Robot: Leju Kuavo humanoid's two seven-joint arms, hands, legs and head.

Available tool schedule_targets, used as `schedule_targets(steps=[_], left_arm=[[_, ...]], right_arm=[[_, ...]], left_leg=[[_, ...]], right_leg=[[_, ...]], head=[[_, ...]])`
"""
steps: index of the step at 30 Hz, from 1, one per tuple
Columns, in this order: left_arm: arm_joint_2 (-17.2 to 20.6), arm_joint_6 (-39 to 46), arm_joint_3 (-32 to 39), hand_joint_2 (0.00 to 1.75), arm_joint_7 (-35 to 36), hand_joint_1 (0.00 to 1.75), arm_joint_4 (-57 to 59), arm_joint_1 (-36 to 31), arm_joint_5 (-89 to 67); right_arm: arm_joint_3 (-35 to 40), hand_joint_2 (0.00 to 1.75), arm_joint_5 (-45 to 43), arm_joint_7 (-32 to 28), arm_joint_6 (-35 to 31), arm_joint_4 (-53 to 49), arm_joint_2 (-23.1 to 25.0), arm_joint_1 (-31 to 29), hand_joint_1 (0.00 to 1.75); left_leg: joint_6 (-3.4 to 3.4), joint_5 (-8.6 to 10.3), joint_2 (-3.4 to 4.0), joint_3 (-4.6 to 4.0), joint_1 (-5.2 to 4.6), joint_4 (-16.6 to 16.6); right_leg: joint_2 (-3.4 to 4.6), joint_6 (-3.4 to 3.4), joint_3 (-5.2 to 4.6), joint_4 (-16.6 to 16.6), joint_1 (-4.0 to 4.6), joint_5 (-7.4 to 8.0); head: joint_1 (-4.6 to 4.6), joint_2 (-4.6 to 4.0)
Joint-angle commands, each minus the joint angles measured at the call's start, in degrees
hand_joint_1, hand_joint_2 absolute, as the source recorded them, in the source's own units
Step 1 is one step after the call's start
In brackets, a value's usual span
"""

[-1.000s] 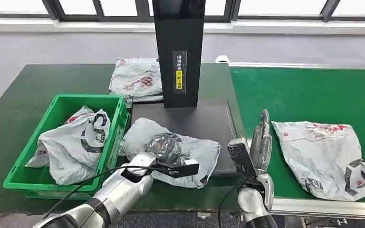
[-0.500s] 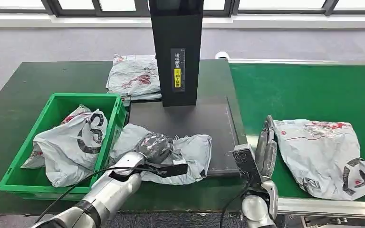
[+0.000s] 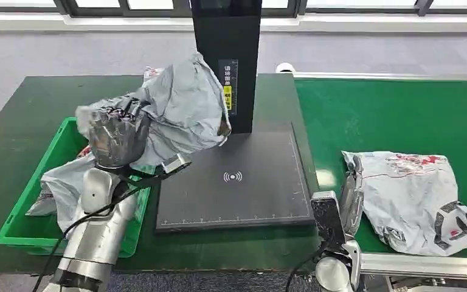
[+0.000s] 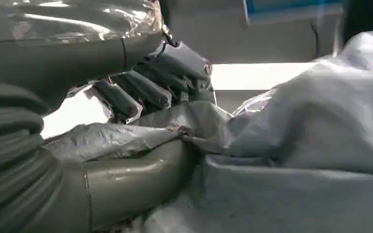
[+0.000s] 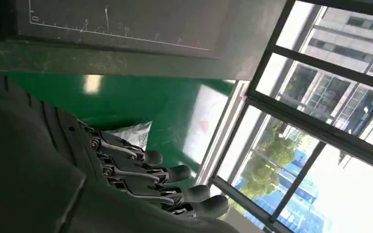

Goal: Moved the parcel from conveyor to table for the left to box.

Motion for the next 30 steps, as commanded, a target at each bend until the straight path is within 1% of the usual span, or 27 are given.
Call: schedule_targets(steps=[1,2,3,4,5,6,7,8,9,10,11,12,13,14,15,16,17,18,19,20,22,24,25,26,27,30], left_arm=[[-0.3,-0.1,12.1,1.75,3.3,1.75,-14.1,2.4,-5.8],[4.5,-0.1,11.5,1.75,7.7,1.75,-14.1,3.1,-7.3],[6.7,-0.1,10.8,1.75,9.9,1.75,-13.8,3.4,-7.3],[17.5,-0.1,9.4,1.75,18.0,1.75,-9.4,4.2,-7.3],[25.6,-0.1,-1.9,1.75,31.8,1.75,-3.2,1.4,-7.3],[32.2,-1.9,-20.9,1.75,51.6,1.75,8.1,-6.8,-7.3],[31.3,-4.7,-21.0,1.75,51.6,1.75,12.9,-7.5,-7.3],[32.1,-7.4,-20.7,1.75,51.6,1.75,16.9,-8.6,-7.3],[30.4,-8.3,-20.2,1.75,51.6,1.75,20.6,-9.0,-7.3],[30.2,-5.6,-21.0,1.75,51.6,1.75,22.4,-9.6,-7.3],[29.9,-5.4,-21.2,1.75,51.6,1.75,25.5,-10.8,-7.3],[27.0,-5.9,-19.6,1.75,51.6,1.75,26.2,-9.4,-7.3],[26.8,-9.6,-20.3,1.75,51.6,1.75,28.7,-10.4,-7.3],[25.4,-9.7,-20.5,1.75,51.6,1.75,30.6,-10.0,-7.3],[22.9,-12.7,-17.9,1.75,48.0,1.75,33.4,-10.9,-7.3],[20.7,-15.3,-14.6,1.75,43.8,1.75,37.1,-11.9,-7.1],[18.1,-17.1,-9.6,1.75,37.6,1.26,40.8,-12.8,-5.9],[16.9,-20.3,-7.3,1.75,33.7,0.77,43.6,-13.8,-5.1],[16.6,-20.2,-6.6,1.75,32.9,0.77,44.4,-14.0,-5.3],[15.0,-20.8,-2.7,1.75,27.1,0.00,46.4,-14.5,-1.1],[14.4,-21.8,-1.8,1.75,25.4,0.00,48.7,-15.5,-2.4],[13.1,-20.9,2.0,1.75,22.7,0.00,48.9,-15.4,1.0],[13.1,-21.3,3.4,1.75,22.7,0.00,48.6,-15.3,1.5],[13.1,-20.3,4.7,1.75,23.2,0.00,48.1,-15.0,2.4],[13.2,-19.6,6.1,1.75,23.4,0.00,47.8,-14.8,3.0],[13.1,-15.9,9.2,1.75,22.3,0.00,45.6,-14.0,5.4]], right_arm=[[-0.2,0.00,-0.4,0.0,-0.5,2.9,-0.4,-1.1,0.00],[0.0,0.00,-0.4,0.0,-0.6,2.9,-0.6,-1.0,0.00],[0.0,0.00,-0.4,0.0,-0.8,3.0,-0.7,-0.9,0.00],[0.3,0.00,-0.6,0.0,-1.0,3.1,-1.1,-0.9,0.00],[0.3,0.00,-0.6,0.0,-1.1,3.1,-1.3,-0.8,0.00],[0.2,0.00,-0.7,0.0,-1.1,2.8,-1.3,-0.8,0.00],[0.2,0.00,-0.7,0.0,-1.1,2.4,-1.4,-0.8,0.00],[0.2,0.00,-0.7,0.5,-0.9,1.8,-1.4,-0.6,0.00],[0.2,0.00,-0.3,1.1,-0.6,1.3,-1.4,-0.3,0.00],[0.2,0.00,-0.3,1.2,-0.6,0.7,-1.4,0.0,0.00],[0.0,0.00,-0.2,1.7,-0.2,-0.2,-1.4,0.6,0.00],[-0.2,0.00,0.0,2.0,0.1,-0.5,-1.4,0.7,0.00],[-0.3,0.00,0.2,2.2,0.7,-0.9,-1.4,0.9,0.00],[-0.4,0.00,0.4,2.3,1.2,-1.0,-1.2,0.8,0.00],[-0.5,0.00,0.7,2.2,1.4,-1.1,-1.2,0.8,0.00],[-0.4,0.00,1.2,2.3,2.2,-1.2,-1.1,0.7,0.00],[-0.6,0.00,1.8,2.3,2.8,-1.2,-1.0,0.6,0.00],[-0.5,0.00,2.2,2.4,3.3,-1.0,-1.1,0.3,0.00],[-0.6,0.00,2.2,2.4,3.4,-0.9,-1.1,0.2,0.00],[-0.8,0.00,2.4,2.5,3.7,-0.8,-1.1,0.1,0.00],[-1.0,0.00,2.7,2.6,4.3,-1.2,-1.2,0.2,0.00],[-1.0,0.00,2.8,2.7,4.7,-1.7,-1.5,0.7,0.00],[-0.9,0.00,2.8,2.9,5.1,-1.6,-1.8,0.9,0.00],[-0.8,0.00,2.8,2.9,5.3,-1.4,-2.0,0.9,0.00],[-0.6,0.00,2.6,3.0,5.6,-1.1,-2.1,0.9,0.00],[-0.3,0.00,2.6,3.0,5.4,-0.8,-2.3,0.8,0.00]], left_leg=[[0.02,-0.02,0.29,0.01,0.01,0.0],[0.03,0.01,0.25,0.01,0.02,-0.1],[0.01,0.01,0.21,0.05,-0.03,-0.1],[0.01,0.03,0.31,0.10,-0.04,-0.2],[0.01,0.05,0.35,0.12,-0.05,-0.2],[-0.03,0.02,0.44,0.22,-0.08,-0.2],[-0.07,0.20,-0.09,-0.04,-0.02,-0.2],[-0.04,0.15,-0.31,0.00,-0.02,-0.1],[-0.05,0.23,-0.33,-0.04,-0.01,-0.2],[-0.11,0.30,-0.17,-0.03,0.02,-0.2],[-0.24,0.28,0.24,-0.01,0.01,-0.2],[-0.22,0.35,0.09,0.02,-0.07,-0.3],[-0.20,0.35,0.00,-0.11,-0.02,-0.2],[-0.14,0.36,-0.13,-0.10,-0.02,-0.2],[-0.16,0.42,-0.07,-0.13,0.00,-0.2],[-0.20,0.35,0.18,-0.11,-0.01,-0.1],[-0.17,0.40,0.09,-0.16,-0.03,-0.2],[-0.22,0.35,0.25,-0.15,-0.03,-0.1],[-0.20,0.40,0.22,-0.21,-0.03,-0.1],[-0.22,0.36,0.23,-0.25,-0.02,-0.1],[-0.20,0.41,0.12,-0.29,-0.03,-0.1],[-0.16,0.42,0.12,-0.33,-0.03,-0.1],[-0.18,0.37,0.14,-0.34,-0.04,0.0],[-0.16,0.40,0.10,-0.35,-0.07,-0.1],[-0.18,0.35,0.20,-0.33,-0.10,0.0],[-0.16,0.39,0.17,-0.31,-0.10,-0.1]], right_leg=[[0.24,-0.01,-0.10,0.0,0.03,0.06],[0.18,-0.02,-0.09,-0.1,0.04,0.07],[0.19,-0.01,-0.06,0.0,0.00,0.04],[0.25,-0.03,-0.04,-0.1,0.00,0.08],[0.29,-0.03,-0.03,-0.1,-0.01,0.12],[0.41,-0.06,0.02,-0.1,-0.05,0.09],[-0.13,-0.11,-0.02,0.0,0.01,0.09],[-0.35,-0.07,0.03,0.0,0.01,-0.01],[-0.42,-0.09,-0.04,0.0,0.03,0.02],[-0.29,-0.23,-0.23,-0.1,0.08,0.15],[0.14,-0.32,-0.38,0.0,0.02,0.21],[-0.02,-0.31,-0.30,0.0,-0.05,0.23],[-0.11,-0.28,-0.31,0.0,0.03,0.21],[-0.24,-0.29,-0.26,0.1,0.05,0.14],[-0.17,-0.27,-0.31,0.0,0.06,0.20],[0.09,-0.29,-0.35,0.1,0.03,0.20],[-0.01,-0.27,-0.35,0.1,0.00,0.23],[0.13,-0.25,-0.42,0.1,-0.03,0.29],[0.09,-0.23,-0.46,0.1,-0.03,0.33],[0.12,-0.21,-0.53,0.1,-0.05,0.32],[0.00,-0.20,-0.52,0.1,-0.04,0.35],[0.02,-0.20,-0.53,0.1,-0.04,0.34],[0.03,-0.20,-0.53,0.1,-0.02,0.32],[-0.02,-0.19,-0.53,0.1,-0.02,0.33],[0.09,-0.20,-0.58,0.2,-0.05,0.30],[0.04,-0.20,-0.54,0.1,-0.04,0.33]], head=[[0.00,0.00],[-0.02,0.00],[0.00,0.00],[0.00,0.02],[0.00,0.02],[0.02,0.00],[0.04,0.00],[0.02,0.00],[0.00,0.00],[-0.02,0.00],[-0.07,0.00],[-0.04,0.00],[0.02,0.00],[-0.02,0.02],[0.02,0.00],[0.00,0.00],[0.00,0.00],[0.00,0.00],[0.00,0.02],[0.00,0.00],[0.02,0.00],[0.00,0.00],[0.02,0.00],[0.00,0.00],[0.00,0.02],[0.00,0.00]])
